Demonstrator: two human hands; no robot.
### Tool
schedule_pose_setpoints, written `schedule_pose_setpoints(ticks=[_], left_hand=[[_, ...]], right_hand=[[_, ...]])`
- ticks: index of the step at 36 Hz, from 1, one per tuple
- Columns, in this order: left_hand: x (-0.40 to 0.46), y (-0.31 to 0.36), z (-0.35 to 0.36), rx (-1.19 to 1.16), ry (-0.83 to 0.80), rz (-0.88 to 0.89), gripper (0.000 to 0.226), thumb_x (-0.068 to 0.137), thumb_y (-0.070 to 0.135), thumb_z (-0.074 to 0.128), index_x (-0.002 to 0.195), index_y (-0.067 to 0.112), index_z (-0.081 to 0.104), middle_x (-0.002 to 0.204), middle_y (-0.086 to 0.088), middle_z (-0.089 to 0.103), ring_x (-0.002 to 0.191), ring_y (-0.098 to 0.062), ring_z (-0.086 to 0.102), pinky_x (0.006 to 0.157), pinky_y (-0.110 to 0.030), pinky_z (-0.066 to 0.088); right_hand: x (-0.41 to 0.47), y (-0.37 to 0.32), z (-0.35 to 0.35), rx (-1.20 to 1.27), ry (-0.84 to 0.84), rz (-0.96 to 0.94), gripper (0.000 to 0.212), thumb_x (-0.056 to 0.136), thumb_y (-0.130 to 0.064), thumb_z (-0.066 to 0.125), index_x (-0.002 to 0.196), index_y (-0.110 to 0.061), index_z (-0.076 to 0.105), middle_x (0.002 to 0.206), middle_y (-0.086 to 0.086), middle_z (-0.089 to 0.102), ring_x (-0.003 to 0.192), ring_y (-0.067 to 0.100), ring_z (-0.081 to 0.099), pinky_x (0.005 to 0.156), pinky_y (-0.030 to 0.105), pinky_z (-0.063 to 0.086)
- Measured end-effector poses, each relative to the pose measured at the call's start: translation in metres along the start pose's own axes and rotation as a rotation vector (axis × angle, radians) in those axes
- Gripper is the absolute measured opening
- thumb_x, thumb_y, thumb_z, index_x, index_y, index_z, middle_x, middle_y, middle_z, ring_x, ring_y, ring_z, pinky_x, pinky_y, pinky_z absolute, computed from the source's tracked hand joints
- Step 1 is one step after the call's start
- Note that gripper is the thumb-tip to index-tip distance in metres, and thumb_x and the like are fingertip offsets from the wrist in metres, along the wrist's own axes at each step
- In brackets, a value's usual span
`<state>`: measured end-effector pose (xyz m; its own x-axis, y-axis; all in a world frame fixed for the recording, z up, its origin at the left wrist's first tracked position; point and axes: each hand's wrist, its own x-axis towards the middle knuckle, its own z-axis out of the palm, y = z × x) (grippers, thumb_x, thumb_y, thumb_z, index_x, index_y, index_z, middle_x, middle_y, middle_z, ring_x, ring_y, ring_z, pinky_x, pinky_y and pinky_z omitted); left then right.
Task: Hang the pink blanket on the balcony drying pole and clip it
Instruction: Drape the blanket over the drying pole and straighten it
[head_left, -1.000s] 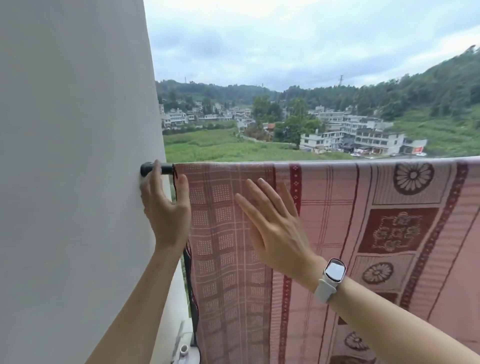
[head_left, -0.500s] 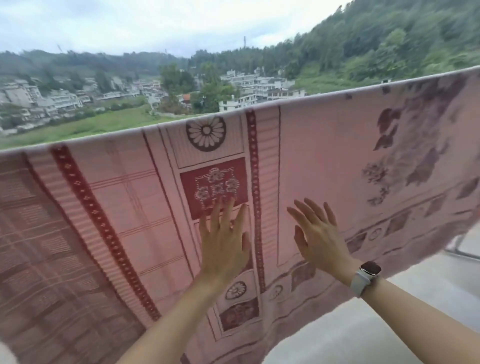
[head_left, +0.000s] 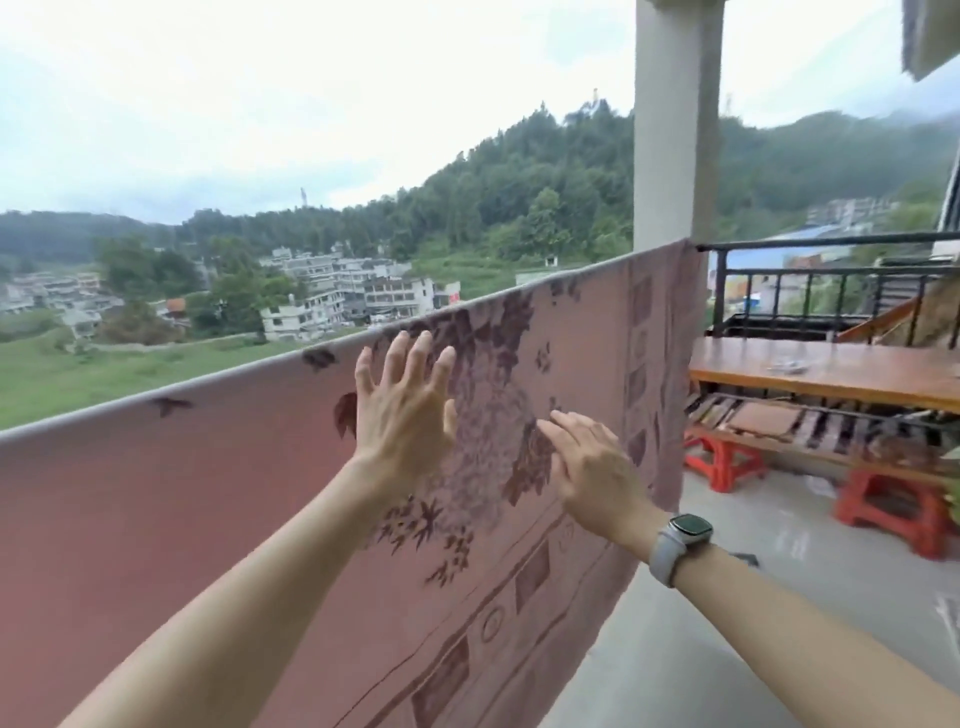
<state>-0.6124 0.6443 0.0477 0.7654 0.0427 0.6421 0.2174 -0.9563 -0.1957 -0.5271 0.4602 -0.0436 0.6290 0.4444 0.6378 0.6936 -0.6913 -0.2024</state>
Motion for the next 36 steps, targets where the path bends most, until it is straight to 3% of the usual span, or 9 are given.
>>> schedule_pose_setpoints(ticks=[4,9,14,18,22,25,36], left_hand=[[0.078,0.031,0.035,0.017,0.012,-0.01,0.062,0.089,0.038,0.047,0.144,0.022,0.022,0.151,-0.007,0.019,0.141,-0.028,0.012,0.113,-0.053,0.008],[0.157,0.074,0.098,0.068,0.004,0.005,0.065,0.09,0.037,0.047,0.145,0.02,0.017,0.152,-0.008,0.016,0.142,-0.029,0.009,0.111,-0.055,0.006],[0.264,0.133,0.171,0.049,-0.013,0.021,0.065,0.091,0.036,0.045,0.145,0.019,0.015,0.153,-0.009,0.015,0.142,-0.031,0.008,0.112,-0.056,0.005],[0.349,0.2,0.223,-0.001,-0.034,0.083,0.06,0.09,0.035,0.045,0.144,0.017,0.022,0.15,-0.008,0.025,0.14,-0.029,0.015,0.112,-0.055,0.005],[0.423,0.274,0.271,-0.067,-0.086,0.164,0.057,0.092,0.037,0.04,0.143,0.018,0.024,0.149,-0.008,0.027,0.14,-0.028,0.017,0.113,-0.054,0.005],[0.47,0.326,0.311,-0.129,-0.123,0.227,0.057,0.092,0.038,0.041,0.143,0.019,0.024,0.149,-0.007,0.028,0.14,-0.027,0.018,0.113,-0.054,0.007],[0.614,0.536,0.46,-0.412,-0.066,0.273,0.044,0.088,0.035,0.047,0.13,0.024,0.042,0.133,0.001,0.047,0.126,-0.021,0.041,0.102,-0.044,0.032]], right_hand=[[0.043,0.06,0.001,0.03,0.037,0.04,0.059,0.082,-0.03,0.02,0.129,-0.012,0.051,0.133,0.011,0.051,0.126,0.027,0.044,0.107,0.045,0.033],[0.101,0.141,0.013,-0.019,0.025,0.042,0.054,0.085,-0.025,0.028,0.136,-0.016,0.042,0.141,0.006,0.042,0.133,0.022,0.033,0.113,0.044,0.022],[0.177,0.252,0.027,-0.062,0.045,0.09,0.062,0.081,-0.034,0.017,0.13,-0.014,0.05,0.135,0.008,0.049,0.128,0.025,0.041,0.108,0.047,0.03],[0.23,0.344,0.022,-0.133,0.072,0.13,0.061,0.083,-0.033,0.017,0.133,-0.016,0.046,0.139,0.006,0.045,0.131,0.023,0.036,0.109,0.043,0.028],[0.263,0.433,0.015,-0.182,0.074,0.188,0.045,0.093,-0.021,0.035,0.138,-0.017,0.039,0.145,0.003,0.037,0.135,0.019,0.028,0.111,0.035,0.02],[0.276,0.501,0.014,-0.221,0.054,0.241,0.045,0.094,-0.021,0.036,0.139,-0.02,0.036,0.146,0.0,0.035,0.135,0.016,0.027,0.111,0.033,0.018],[0.314,0.773,0.034,-0.252,0.019,0.323,0.045,0.093,-0.018,0.037,0.138,-0.019,0.038,0.143,0.001,0.04,0.134,0.015,0.031,0.111,0.034,0.022]])
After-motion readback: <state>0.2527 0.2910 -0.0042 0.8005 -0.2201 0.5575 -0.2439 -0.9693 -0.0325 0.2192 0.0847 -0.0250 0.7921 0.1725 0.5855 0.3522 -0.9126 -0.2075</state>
